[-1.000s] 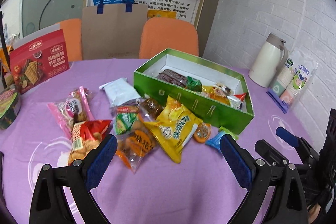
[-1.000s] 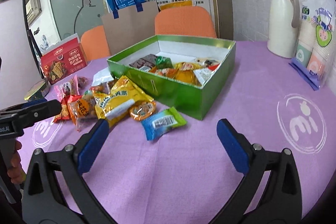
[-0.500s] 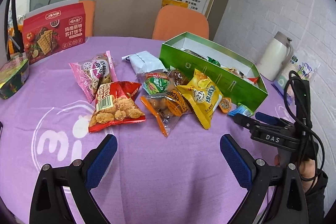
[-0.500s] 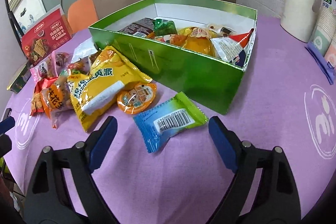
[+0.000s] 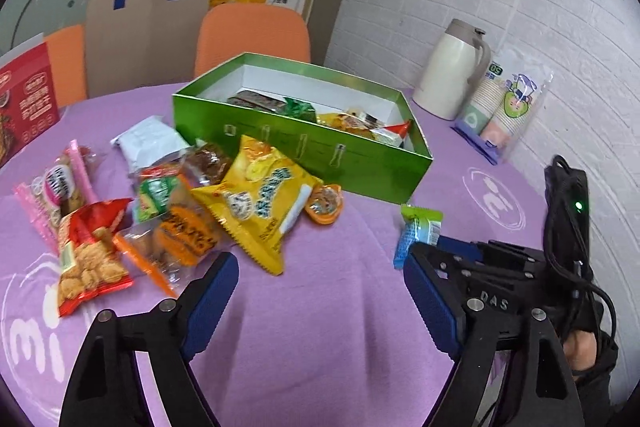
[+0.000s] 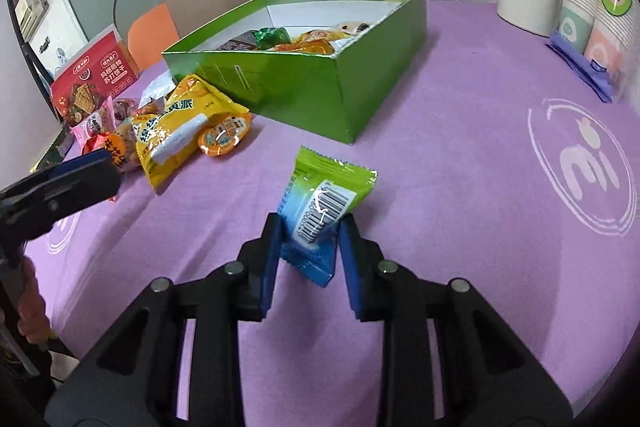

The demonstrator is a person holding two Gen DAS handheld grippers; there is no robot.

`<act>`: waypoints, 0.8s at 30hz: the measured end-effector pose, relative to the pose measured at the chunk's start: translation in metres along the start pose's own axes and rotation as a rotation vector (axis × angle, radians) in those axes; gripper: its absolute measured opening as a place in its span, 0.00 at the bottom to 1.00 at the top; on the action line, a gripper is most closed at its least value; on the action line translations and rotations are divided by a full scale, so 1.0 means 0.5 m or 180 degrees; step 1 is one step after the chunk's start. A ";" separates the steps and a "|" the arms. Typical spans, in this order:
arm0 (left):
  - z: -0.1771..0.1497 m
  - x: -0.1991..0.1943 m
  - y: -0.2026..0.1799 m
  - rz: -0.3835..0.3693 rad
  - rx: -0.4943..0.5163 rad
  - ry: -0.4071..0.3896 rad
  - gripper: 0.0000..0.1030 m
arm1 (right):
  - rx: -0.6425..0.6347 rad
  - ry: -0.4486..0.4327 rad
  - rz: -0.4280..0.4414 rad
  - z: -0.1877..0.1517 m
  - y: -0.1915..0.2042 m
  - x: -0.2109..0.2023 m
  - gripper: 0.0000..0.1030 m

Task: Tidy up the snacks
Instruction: 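Grasp the blue candy with the right tool while the left tool grasps the orange jelly cup, then carry both items into the green box and open both tools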

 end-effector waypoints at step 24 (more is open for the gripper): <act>0.029 0.211 -0.040 0.0078 0.0291 0.0452 0.33 | 0.0169 -0.0052 0.0147 0.001 -0.021 -0.007 0.36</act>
Point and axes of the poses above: each gripper's, at about its wrist camera, not at the fingertips, and x roughly the way its jaws point, y to its left, z to its top, the point moved 8 cm from there along x, roughly the way its jaws point, and after that the axes turned 2 degrees about x, right-handed, at the moved point
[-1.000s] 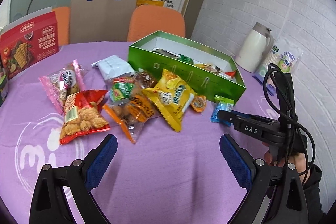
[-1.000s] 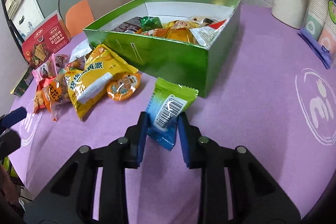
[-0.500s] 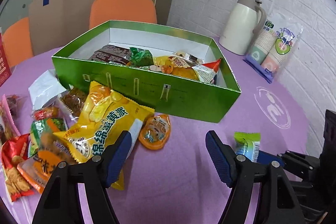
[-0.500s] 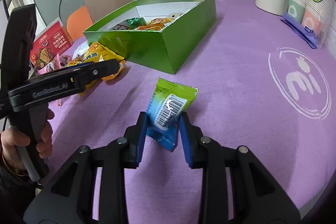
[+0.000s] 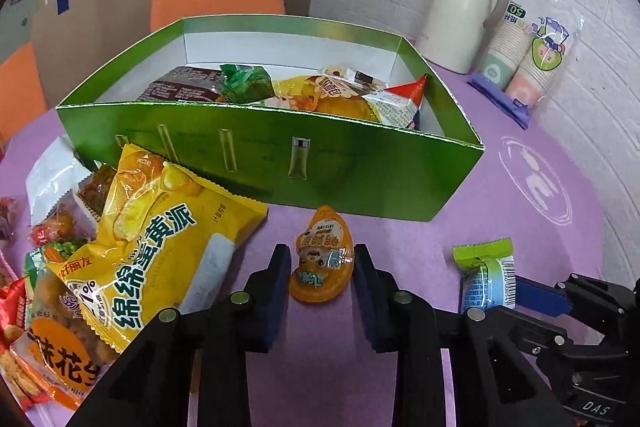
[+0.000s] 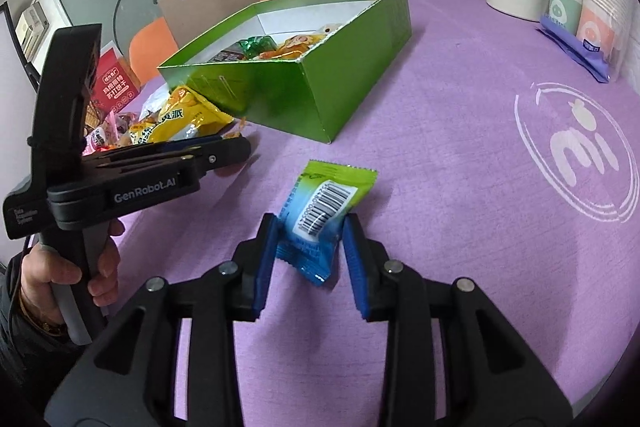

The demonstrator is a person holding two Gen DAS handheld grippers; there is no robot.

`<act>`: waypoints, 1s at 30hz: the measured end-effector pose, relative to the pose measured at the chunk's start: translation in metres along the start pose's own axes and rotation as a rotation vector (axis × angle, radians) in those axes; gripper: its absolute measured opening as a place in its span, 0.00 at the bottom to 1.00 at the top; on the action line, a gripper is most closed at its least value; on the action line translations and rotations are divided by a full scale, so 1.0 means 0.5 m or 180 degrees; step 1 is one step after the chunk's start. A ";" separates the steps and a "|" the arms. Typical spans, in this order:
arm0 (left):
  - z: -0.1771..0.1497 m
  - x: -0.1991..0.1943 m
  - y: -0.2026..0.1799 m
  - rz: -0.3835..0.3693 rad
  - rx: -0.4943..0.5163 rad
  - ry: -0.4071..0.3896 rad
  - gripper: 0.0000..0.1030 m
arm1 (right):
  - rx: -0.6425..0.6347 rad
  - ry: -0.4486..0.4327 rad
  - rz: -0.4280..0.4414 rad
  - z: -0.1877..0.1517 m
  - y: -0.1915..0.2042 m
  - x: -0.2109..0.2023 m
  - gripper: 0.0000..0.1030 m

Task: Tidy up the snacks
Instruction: 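Carry both items into the green box and open both tools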

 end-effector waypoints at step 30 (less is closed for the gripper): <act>0.132 -0.176 0.006 -0.0321 -0.0198 -0.0639 0.29 | -0.0369 -0.0769 0.0060 0.185 0.078 -0.086 0.28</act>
Point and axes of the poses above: each gripper's, at about its wrist camera, not at the fingertips, and x roughly the way its jaws point, y to its left, z to its top, the point moved 8 cm from there along x, roughly the way its jaws point, and after that the axes turned 2 degrees about x, right-handed, at the moved point
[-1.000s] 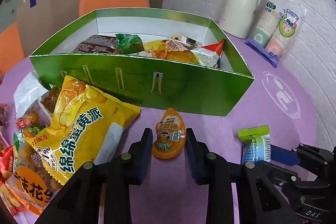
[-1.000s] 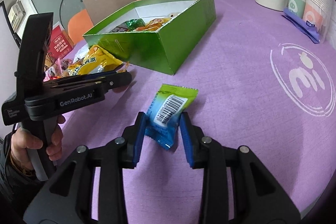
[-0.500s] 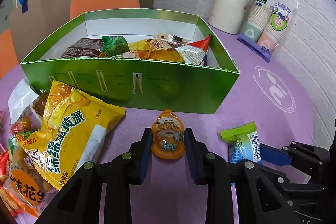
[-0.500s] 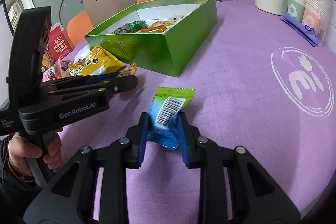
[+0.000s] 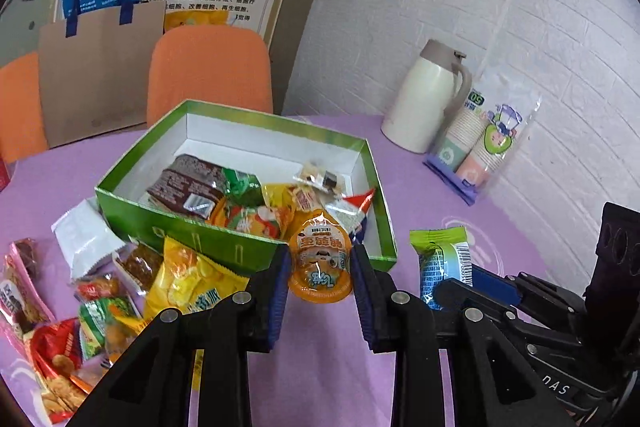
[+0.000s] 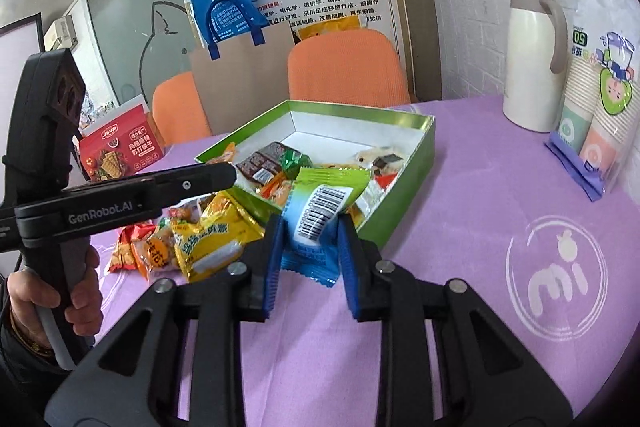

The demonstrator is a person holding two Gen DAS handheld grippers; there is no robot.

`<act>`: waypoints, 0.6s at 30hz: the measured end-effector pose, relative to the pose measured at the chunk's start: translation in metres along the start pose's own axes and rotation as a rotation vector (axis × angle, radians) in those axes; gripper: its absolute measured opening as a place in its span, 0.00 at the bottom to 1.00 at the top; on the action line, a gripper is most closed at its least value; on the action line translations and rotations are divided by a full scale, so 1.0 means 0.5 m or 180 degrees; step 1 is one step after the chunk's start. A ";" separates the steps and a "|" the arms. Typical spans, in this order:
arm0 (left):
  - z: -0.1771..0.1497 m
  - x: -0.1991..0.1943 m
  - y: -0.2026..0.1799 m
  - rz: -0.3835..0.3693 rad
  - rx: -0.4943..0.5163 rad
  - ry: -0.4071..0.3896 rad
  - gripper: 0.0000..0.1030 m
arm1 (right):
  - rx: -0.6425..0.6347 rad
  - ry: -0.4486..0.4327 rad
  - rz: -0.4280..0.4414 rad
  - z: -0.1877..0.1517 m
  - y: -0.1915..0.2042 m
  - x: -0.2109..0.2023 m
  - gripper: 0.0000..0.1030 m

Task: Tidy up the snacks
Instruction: 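Carry both items into the green box and open both tools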

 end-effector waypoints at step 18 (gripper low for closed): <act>0.082 0.139 0.070 0.0131 -0.0186 0.0208 0.54 | -0.0383 -0.0003 -0.0190 0.017 -0.039 0.151 0.78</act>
Point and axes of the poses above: each gripper's, at about its wrist camera, not at the fingertips, and x roughly the way its jaws point, y to its left, z to its top, the point moved 8 cm from there along x, roughly the way its jaws point, and after that the axes turned 2 degrees about x, right-handed, at the moved point
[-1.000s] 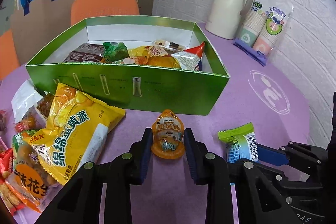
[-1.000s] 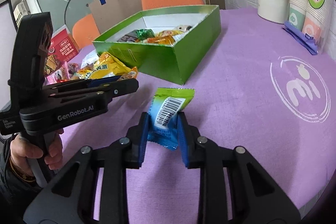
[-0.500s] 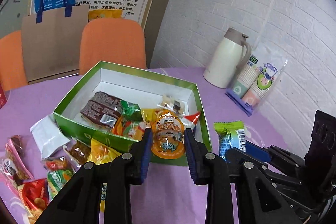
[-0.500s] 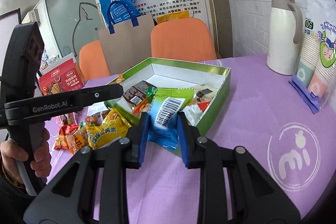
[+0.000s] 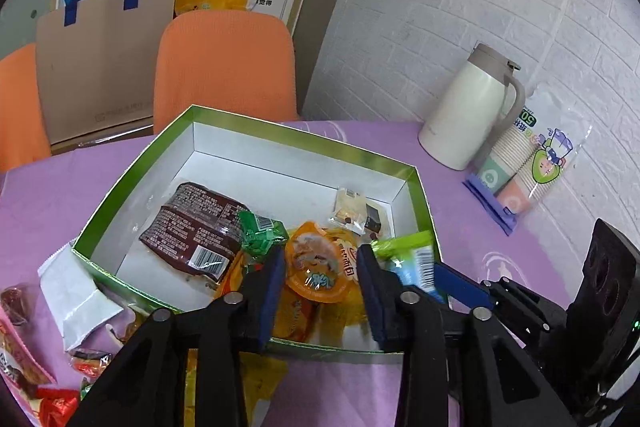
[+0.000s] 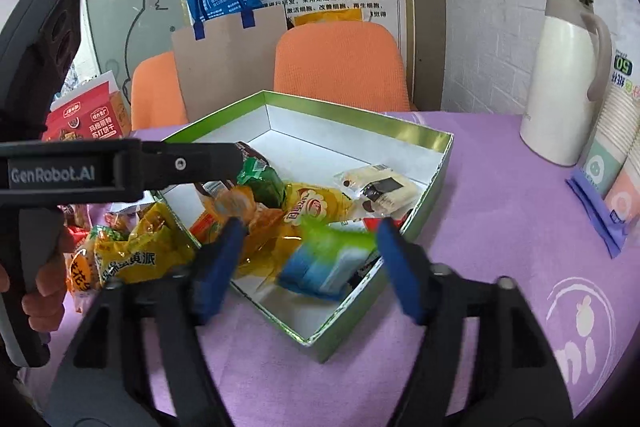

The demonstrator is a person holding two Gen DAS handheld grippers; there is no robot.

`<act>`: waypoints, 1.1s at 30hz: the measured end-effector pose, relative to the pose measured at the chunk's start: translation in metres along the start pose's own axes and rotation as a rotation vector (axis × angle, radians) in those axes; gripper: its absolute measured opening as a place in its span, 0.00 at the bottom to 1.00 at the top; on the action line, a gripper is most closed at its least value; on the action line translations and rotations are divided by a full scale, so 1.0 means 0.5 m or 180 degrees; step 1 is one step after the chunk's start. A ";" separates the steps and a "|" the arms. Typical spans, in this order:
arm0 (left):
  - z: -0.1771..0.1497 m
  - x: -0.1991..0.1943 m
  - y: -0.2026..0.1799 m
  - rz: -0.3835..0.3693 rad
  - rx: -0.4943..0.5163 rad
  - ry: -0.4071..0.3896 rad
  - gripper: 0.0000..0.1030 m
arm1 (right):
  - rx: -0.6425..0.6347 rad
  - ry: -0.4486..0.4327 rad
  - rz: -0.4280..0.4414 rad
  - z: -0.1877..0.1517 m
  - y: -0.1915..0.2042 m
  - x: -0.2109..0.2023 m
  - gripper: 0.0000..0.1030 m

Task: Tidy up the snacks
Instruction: 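Carry both items into the green box and open both tools, then grasp the red bean snack bag with the left tool while the right tool grasps the orange peanut bag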

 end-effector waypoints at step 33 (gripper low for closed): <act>-0.118 -0.265 0.056 0.0508 -0.0265 -0.0421 0.99 | 0.0020 0.0087 0.0414 -0.090 0.156 -0.121 0.98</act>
Point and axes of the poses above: each gripper's, at about its wrist camera, not at the fingertips, and x roughly the way its jaws point, y to its left, z to its top, the point moved 8 cm from there along x, roughly the way its jaws point, and after that the axes turned 2 degrees about x, right-handed, at the moved point
